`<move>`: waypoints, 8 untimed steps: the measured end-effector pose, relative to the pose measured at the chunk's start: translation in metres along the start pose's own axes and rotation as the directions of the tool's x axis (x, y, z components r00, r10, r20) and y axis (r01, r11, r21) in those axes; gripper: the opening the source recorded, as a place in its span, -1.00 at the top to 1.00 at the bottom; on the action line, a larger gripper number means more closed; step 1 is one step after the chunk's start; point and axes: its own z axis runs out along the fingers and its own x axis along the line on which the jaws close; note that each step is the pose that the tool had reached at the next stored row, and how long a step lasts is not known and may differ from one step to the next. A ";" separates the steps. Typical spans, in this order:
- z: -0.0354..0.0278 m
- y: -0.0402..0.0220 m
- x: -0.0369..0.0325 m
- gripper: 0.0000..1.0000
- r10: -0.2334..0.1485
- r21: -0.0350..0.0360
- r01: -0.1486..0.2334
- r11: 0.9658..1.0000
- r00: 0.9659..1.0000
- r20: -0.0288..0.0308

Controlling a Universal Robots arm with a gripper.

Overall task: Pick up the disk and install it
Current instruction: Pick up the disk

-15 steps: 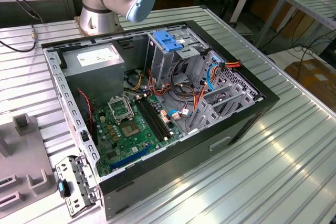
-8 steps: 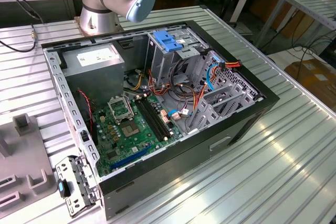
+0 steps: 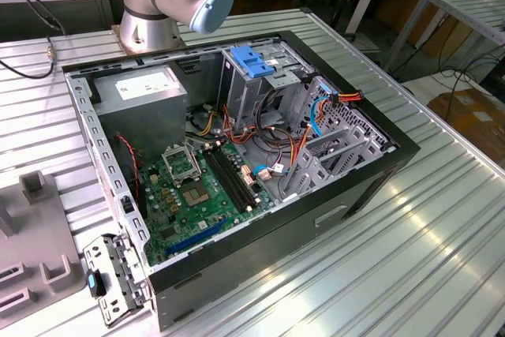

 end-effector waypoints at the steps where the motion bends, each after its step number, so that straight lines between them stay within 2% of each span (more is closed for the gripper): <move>1: 0.0000 -0.0011 0.0000 0.25 0.000 0.000 0.000 1.000 1.000 0.000; 8: 0.0001 -0.0058 0.0000 0.25 0.000 0.000 0.000 1.000 1.000 0.000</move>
